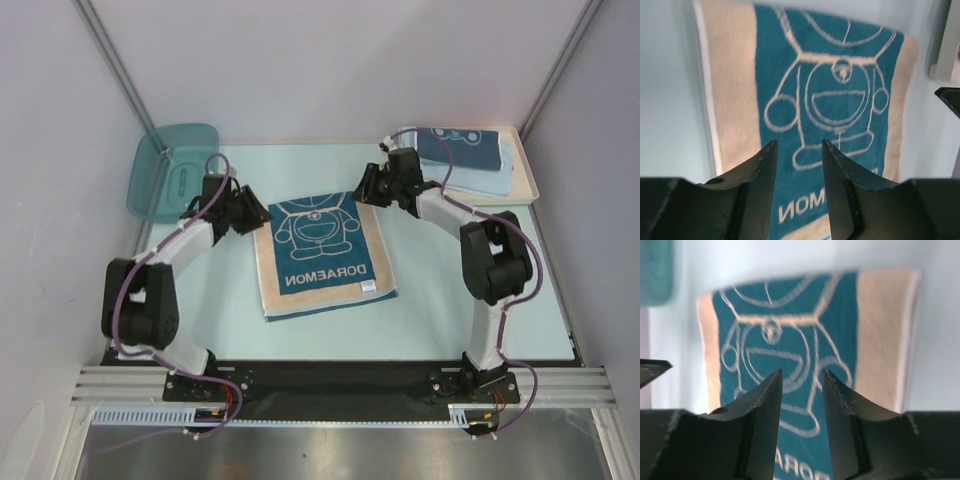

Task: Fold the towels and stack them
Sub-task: Fold the towel

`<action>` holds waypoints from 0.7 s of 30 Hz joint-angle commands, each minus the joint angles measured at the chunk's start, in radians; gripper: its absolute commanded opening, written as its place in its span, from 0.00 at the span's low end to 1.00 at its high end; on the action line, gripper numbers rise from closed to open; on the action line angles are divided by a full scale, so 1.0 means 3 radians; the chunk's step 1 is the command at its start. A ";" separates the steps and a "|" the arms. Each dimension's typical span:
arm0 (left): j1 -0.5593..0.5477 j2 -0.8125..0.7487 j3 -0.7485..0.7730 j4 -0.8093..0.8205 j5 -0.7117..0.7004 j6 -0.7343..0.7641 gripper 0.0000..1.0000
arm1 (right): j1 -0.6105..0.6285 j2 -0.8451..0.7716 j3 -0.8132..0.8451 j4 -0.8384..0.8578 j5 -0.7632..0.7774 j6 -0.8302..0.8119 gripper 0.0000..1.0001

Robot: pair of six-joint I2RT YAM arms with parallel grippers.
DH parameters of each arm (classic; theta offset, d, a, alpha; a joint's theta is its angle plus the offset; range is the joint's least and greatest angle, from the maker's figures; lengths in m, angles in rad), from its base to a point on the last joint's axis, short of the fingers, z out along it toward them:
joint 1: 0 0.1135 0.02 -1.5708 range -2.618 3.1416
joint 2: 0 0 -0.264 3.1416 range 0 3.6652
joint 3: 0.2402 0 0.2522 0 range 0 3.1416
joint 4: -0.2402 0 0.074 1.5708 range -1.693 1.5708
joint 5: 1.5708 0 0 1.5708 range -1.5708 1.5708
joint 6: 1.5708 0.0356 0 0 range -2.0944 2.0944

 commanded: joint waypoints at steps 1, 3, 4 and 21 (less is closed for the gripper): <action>0.0041 0.0417 0.0404 0.0353 0.0074 0.0037 0.45 | -0.0003 0.0406 0.0436 0.0269 -0.0378 0.0129 0.42; 0.0062 0.0713 0.0593 0.0364 0.0084 0.0047 0.42 | -0.0018 0.0550 0.0650 0.0269 -0.0481 0.0171 0.40; 0.0087 0.0811 0.0634 0.0404 0.0114 0.0047 0.41 | -0.0018 0.0677 0.0707 0.0375 -0.0491 0.0186 0.40; 0.0282 0.1589 0.1279 0.0216 -0.0177 0.0246 0.38 | -0.0448 0.1333 0.1295 0.0136 -0.0287 0.0069 0.39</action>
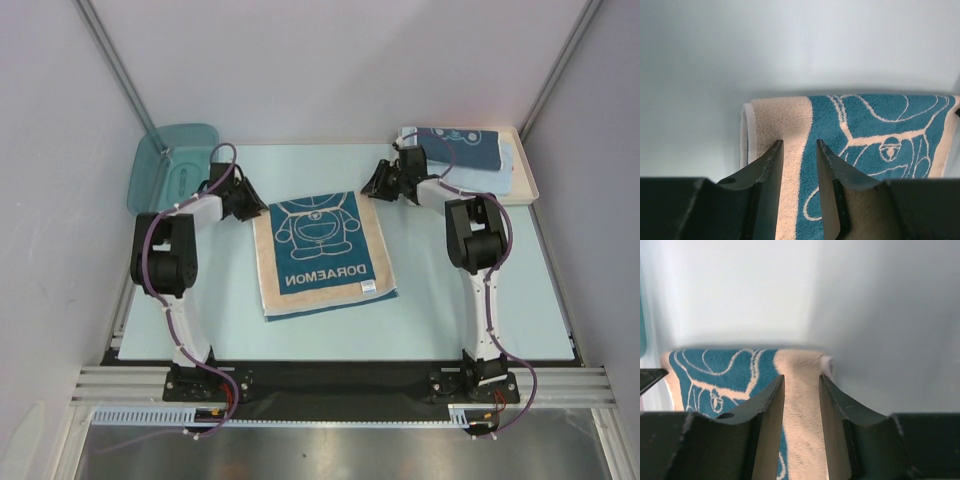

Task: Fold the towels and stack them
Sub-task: Fold the towel

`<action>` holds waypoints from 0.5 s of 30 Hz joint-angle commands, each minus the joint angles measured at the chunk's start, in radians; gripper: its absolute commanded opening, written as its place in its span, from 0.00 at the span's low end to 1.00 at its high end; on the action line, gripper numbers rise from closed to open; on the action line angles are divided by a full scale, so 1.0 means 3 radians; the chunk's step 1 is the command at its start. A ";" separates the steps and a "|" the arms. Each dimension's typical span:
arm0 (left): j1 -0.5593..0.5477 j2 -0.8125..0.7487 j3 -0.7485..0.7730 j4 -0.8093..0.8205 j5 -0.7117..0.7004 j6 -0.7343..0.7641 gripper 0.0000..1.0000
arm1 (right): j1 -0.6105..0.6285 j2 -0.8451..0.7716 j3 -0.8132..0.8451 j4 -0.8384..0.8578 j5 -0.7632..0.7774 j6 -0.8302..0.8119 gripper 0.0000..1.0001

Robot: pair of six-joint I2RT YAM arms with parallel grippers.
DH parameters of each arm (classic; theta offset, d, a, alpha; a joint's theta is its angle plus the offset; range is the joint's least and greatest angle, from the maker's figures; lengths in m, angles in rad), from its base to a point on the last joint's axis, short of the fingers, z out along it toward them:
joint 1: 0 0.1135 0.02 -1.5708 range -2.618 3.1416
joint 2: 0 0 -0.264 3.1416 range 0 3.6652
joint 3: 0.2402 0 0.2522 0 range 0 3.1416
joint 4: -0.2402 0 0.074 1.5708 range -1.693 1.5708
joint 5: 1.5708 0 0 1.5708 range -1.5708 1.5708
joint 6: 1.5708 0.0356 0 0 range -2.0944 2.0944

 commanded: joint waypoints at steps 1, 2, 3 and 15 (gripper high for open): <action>0.0053 0.0020 0.0210 -0.0077 -0.0119 0.0145 0.38 | -0.0065 -0.0077 0.0194 -0.0043 0.0153 -0.0082 0.39; 0.0063 0.0030 0.0240 -0.0128 -0.0155 0.0170 0.38 | -0.0086 -0.0082 0.0214 -0.0064 0.0153 -0.0088 0.39; 0.0068 0.0015 0.0251 -0.0159 -0.0191 0.0186 0.38 | -0.0091 -0.0087 0.0225 -0.0094 0.0158 -0.0108 0.39; 0.0079 -0.0103 0.0287 -0.0614 -0.0549 0.0288 0.50 | -0.0009 -0.0062 0.0455 -0.0463 0.0491 -0.0481 0.43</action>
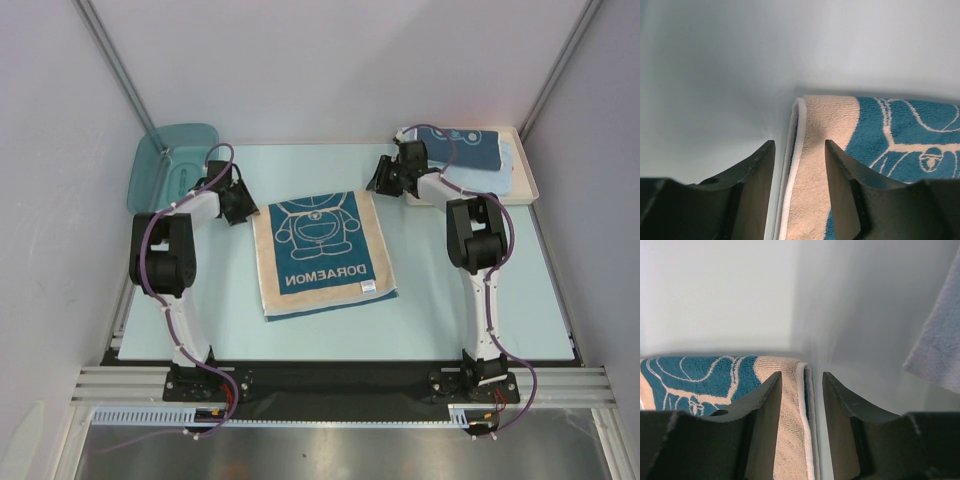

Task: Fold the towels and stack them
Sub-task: Fold the towel

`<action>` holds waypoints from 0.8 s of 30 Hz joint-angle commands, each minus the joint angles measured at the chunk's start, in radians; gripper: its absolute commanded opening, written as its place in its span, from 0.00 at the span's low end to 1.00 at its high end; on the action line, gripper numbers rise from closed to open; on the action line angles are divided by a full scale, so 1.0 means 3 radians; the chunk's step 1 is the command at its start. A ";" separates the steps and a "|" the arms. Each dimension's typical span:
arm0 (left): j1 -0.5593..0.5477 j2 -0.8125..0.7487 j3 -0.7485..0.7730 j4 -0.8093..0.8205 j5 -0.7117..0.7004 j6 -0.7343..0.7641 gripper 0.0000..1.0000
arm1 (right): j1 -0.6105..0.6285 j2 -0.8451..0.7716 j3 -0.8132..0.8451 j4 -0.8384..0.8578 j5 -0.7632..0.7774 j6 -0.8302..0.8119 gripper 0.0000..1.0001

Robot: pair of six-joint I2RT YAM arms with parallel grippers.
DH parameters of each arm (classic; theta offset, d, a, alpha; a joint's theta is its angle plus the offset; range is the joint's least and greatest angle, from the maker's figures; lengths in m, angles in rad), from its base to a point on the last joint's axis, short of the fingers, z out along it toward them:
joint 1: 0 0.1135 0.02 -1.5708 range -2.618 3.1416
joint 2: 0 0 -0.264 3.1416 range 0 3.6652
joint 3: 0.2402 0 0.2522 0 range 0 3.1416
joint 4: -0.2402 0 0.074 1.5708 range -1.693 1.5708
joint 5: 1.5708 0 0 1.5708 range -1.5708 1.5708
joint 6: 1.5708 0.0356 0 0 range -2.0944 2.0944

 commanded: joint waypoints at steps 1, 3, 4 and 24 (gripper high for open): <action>0.0023 -0.0084 0.0107 -0.0097 -0.0083 0.0077 0.51 | 0.0053 -0.0062 0.0206 -0.0109 0.0189 -0.0208 0.44; 0.0023 -0.0058 0.0092 -0.0030 -0.0016 0.0082 0.53 | 0.0058 -0.0031 0.0221 -0.0135 0.0215 -0.0254 0.44; 0.0023 -0.0038 0.0097 -0.0010 -0.0001 0.0077 0.54 | 0.0069 -0.0021 0.0236 -0.0140 0.0225 -0.0264 0.45; 0.0023 0.0382 0.0363 -0.0050 0.0041 0.0097 0.44 | 0.0248 0.0281 0.0518 -0.0396 0.0466 -0.0535 0.45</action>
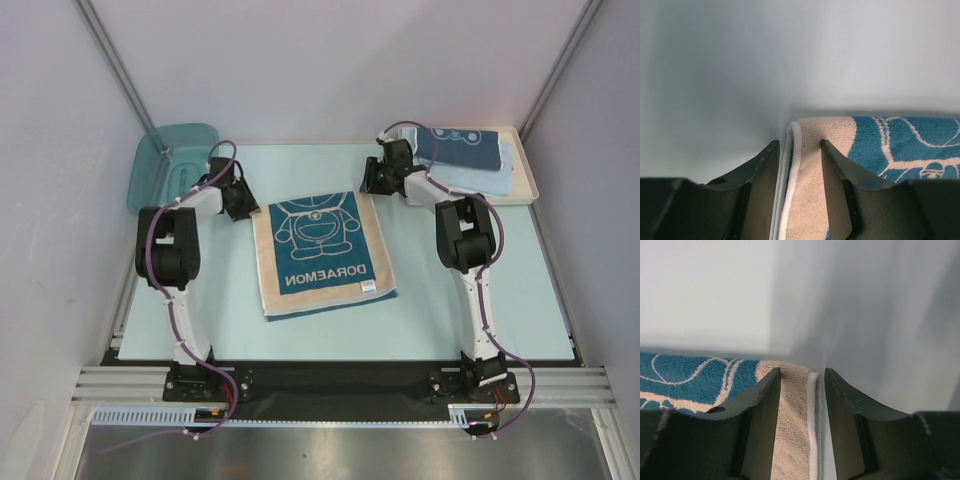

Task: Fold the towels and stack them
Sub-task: Fold the towel

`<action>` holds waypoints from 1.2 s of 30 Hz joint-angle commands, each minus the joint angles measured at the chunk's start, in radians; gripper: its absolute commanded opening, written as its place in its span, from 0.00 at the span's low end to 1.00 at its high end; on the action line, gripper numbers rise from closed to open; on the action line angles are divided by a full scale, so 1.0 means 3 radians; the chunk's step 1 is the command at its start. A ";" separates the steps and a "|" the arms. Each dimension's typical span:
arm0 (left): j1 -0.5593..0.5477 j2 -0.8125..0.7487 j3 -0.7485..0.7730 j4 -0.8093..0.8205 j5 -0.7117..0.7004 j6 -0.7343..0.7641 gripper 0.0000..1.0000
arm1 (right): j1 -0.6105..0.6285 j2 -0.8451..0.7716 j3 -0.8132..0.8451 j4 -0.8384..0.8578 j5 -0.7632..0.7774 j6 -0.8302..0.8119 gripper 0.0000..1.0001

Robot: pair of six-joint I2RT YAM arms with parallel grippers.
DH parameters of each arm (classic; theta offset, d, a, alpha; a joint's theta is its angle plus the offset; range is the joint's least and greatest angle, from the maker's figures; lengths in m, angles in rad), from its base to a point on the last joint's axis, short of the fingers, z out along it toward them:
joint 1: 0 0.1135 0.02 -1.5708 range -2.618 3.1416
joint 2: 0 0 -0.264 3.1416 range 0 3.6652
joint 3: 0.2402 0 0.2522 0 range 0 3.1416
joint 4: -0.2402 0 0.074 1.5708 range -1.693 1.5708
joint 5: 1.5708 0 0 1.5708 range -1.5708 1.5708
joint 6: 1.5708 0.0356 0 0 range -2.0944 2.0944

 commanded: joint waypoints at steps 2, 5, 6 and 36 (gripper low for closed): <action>0.0021 0.0162 0.0121 0.0031 0.0093 0.0078 0.42 | 0.0037 0.0088 0.0135 -0.0110 0.0114 -0.0086 0.44; 0.0016 0.0213 0.0147 0.0062 0.0185 0.0094 0.35 | 0.0042 0.0077 0.0115 -0.0115 0.0180 -0.0092 0.38; 0.0016 0.0223 0.0157 0.0057 0.0195 0.0094 0.34 | 0.0042 0.0077 0.0104 -0.0115 0.0190 -0.0092 0.33; 0.0073 0.0577 0.1113 0.0777 0.0993 0.0043 0.00 | -0.0291 -0.0679 -0.0555 0.0683 0.0165 0.0190 0.02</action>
